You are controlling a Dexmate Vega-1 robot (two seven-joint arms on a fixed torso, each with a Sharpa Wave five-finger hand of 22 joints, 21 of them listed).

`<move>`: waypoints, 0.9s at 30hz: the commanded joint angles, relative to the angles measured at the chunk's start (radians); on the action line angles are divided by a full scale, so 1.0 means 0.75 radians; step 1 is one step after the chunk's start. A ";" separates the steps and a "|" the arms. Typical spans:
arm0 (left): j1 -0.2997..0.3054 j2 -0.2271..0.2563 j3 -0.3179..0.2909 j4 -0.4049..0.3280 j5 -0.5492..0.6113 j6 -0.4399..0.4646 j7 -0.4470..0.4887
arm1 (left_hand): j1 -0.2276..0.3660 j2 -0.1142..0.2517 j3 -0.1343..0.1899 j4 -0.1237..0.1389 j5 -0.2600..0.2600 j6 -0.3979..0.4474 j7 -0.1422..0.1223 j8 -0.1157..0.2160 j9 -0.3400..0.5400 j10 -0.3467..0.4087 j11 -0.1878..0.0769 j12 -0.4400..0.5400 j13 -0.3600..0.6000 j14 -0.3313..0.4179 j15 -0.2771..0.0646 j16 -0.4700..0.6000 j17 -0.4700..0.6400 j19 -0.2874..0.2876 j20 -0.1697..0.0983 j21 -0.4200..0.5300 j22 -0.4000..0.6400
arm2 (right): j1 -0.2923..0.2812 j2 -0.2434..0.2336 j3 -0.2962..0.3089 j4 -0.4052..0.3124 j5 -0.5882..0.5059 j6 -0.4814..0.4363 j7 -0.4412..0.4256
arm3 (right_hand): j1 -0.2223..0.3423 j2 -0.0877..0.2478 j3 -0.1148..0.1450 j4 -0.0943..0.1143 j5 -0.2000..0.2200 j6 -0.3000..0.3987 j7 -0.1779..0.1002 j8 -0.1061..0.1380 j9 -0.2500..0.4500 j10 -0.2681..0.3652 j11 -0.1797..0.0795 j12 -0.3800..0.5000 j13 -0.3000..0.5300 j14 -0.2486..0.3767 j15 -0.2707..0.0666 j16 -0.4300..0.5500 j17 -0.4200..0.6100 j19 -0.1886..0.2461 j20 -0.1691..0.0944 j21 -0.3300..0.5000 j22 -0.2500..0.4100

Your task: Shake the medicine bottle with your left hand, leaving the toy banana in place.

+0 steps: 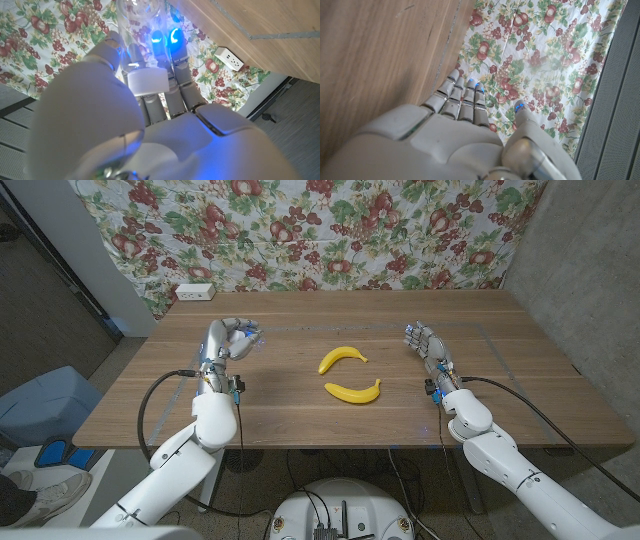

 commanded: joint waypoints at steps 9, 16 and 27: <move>-0.061 0.216 -0.029 -0.108 -0.194 0.269 -0.406 | 0.213 0.212 0.010 0.001 0.006 0.010 0.001 -0.003 0.005 0.008 -0.004 -0.004 0.004 0.321 -0.380 -0.007 0.188 -0.006 -0.170 0.009 0.000 | 0.020 0.011 -0.007 0.017 -0.002 -0.009 0.000 | -0.004 0.000 0.001 -0.008 -0.005 0.002 0.005 0.003 0.004 0.004 0.001 0.003 -0.001 0.008 -0.001 -0.004 0.004 0.014 0.001 -0.009 0.001; -0.099 0.276 -0.015 -0.117 -0.254 0.329 -0.466 | 0.215 0.212 0.013 0.000 0.006 0.009 0.004 -0.003 0.005 0.010 -0.002 -0.005 0.005 0.318 -0.380 -0.012 0.185 -0.007 -0.170 0.010 -0.001 | 0.026 0.012 -0.010 0.019 -0.006 -0.014 -0.004 | -0.005 0.000 0.001 -0.008 -0.005 0.002 0.006 0.003 0.004 0.005 0.001 0.003 -0.001 0.008 0.000 -0.004 0.003 0.015 0.002 -0.011 0.002; -0.101 0.280 0.003 -0.090 -0.263 0.281 -0.384 | 0.216 0.212 0.014 0.000 0.006 0.010 0.002 -0.003 0.005 0.011 -0.001 -0.006 0.006 0.322 -0.380 -0.010 0.190 -0.008 -0.170 0.014 -0.002 | 0.034 0.016 -0.015 0.019 -0.008 -0.024 -0.010 | -0.006 0.000 0.002 -0.007 -0.005 0.002 0.006 0.003 0.004 0.004 0.003 0.003 -0.001 0.010 -0.001 -0.004 0.003 0.017 0.002 -0.016 0.002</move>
